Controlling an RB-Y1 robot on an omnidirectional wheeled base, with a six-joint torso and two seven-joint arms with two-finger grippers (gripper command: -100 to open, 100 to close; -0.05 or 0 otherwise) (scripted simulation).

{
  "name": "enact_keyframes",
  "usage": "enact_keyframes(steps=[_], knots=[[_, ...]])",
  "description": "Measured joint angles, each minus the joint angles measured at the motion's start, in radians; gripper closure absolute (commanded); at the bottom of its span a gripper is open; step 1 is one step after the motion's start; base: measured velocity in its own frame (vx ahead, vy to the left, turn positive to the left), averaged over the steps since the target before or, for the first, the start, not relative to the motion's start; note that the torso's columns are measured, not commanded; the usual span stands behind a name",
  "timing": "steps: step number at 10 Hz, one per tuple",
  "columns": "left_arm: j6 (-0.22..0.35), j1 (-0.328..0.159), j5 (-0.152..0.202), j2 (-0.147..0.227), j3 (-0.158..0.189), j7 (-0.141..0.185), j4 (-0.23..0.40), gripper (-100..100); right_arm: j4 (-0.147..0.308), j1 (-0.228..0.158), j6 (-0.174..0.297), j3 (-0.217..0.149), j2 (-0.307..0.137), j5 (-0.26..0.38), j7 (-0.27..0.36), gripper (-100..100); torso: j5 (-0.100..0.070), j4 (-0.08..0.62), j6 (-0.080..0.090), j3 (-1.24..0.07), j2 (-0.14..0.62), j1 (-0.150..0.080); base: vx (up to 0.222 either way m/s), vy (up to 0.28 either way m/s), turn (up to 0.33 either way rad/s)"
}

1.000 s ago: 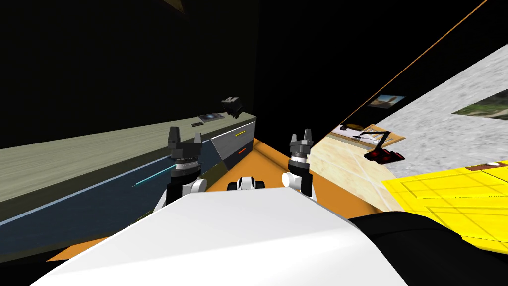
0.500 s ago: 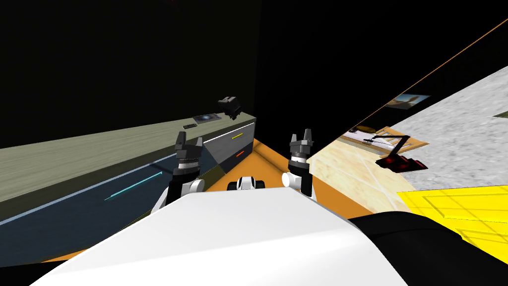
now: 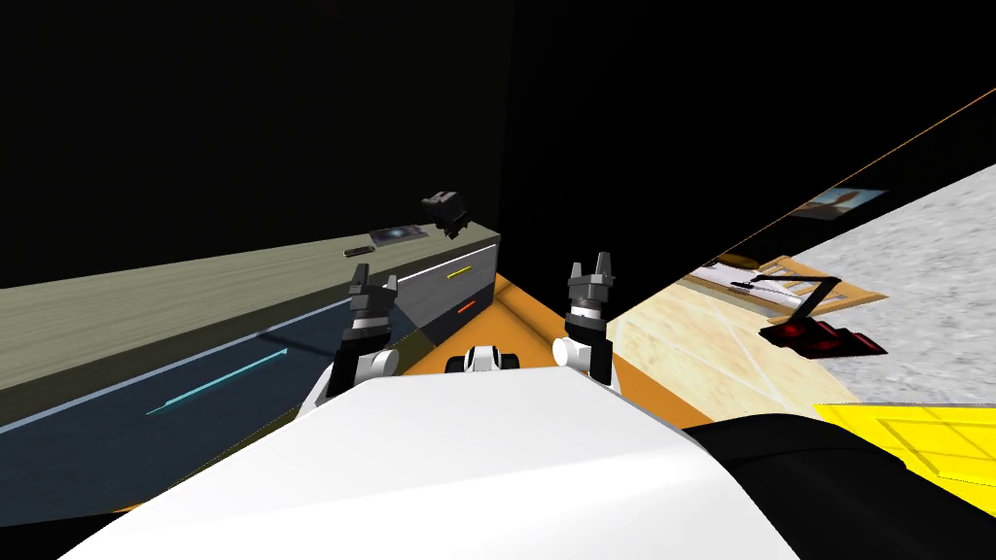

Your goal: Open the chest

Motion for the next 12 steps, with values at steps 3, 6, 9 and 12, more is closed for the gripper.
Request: enact_keyframes(steps=[3,6,9,12], knots=[[0.029,-0.02,0.031,0.008,0.031,0.009,0.072,-100,0.0,0.0,0.0,0.0,0.0,0.0,0.0,0,-0.001,0.001,0.0,0.002,0.004,-0.003,0.144,-0.14,0.097],[0.054,-0.027,0.06,0.016,0.059,0.02,0.117,-100,0.0,0.0,0.0,0.0,0.0,0.0,0.0,0,0.0,0.001,0.0,0.002,0.002,0.0,0.124,-0.129,0.067],[0.063,-0.045,0.088,0.013,0.086,0.03,0.198,-100,0.0,0.0,0.0,0.0,0.0,0.0,0.0,0,-0.001,0.0,0.0,0.001,0.001,-0.002,0.144,-0.147,0.096],[0.097,-0.072,0.118,0.0,0.117,0.037,0.267,-100,0.0,0.0,0.0,0.0,0.0,0.0,0.0,0,0.0,0.001,0.0,0.002,0.004,-0.001,0.142,-0.165,0.078]])
